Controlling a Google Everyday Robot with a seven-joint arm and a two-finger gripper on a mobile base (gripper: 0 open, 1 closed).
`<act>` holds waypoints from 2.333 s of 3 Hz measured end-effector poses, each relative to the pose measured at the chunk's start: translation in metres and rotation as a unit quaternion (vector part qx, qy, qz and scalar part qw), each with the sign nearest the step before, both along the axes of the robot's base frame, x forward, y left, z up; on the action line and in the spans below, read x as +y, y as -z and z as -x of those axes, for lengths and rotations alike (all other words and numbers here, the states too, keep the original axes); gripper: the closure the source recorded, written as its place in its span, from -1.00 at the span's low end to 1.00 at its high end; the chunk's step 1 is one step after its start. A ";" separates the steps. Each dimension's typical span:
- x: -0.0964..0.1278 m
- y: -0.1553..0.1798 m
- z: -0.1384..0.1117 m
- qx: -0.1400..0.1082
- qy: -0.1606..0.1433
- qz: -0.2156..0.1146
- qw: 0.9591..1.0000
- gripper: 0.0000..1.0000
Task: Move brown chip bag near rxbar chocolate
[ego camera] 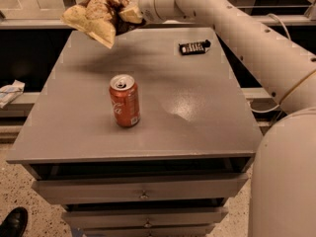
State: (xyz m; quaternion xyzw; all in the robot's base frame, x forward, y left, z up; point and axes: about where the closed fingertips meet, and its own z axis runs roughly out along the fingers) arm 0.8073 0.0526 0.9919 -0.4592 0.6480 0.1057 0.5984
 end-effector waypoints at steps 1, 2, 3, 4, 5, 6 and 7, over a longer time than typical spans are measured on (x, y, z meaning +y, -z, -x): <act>0.000 0.000 0.000 0.000 0.000 0.000 1.000 1.00; 0.002 0.001 0.000 0.001 -0.001 0.000 1.000 0.83; 0.004 0.002 0.000 0.002 -0.003 0.000 1.000 0.37; 0.007 0.004 0.000 0.003 -0.005 0.000 1.000 -0.07; 0.009 0.005 0.000 0.004 -0.006 0.000 1.000 -0.56; 0.013 0.007 0.000 0.005 -0.009 0.000 1.000 -1.00; 0.013 0.007 0.000 0.005 -0.009 0.000 1.000 -1.00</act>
Offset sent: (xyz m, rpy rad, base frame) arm 0.0000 0.0000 0.0000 0.0000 0.0000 0.0000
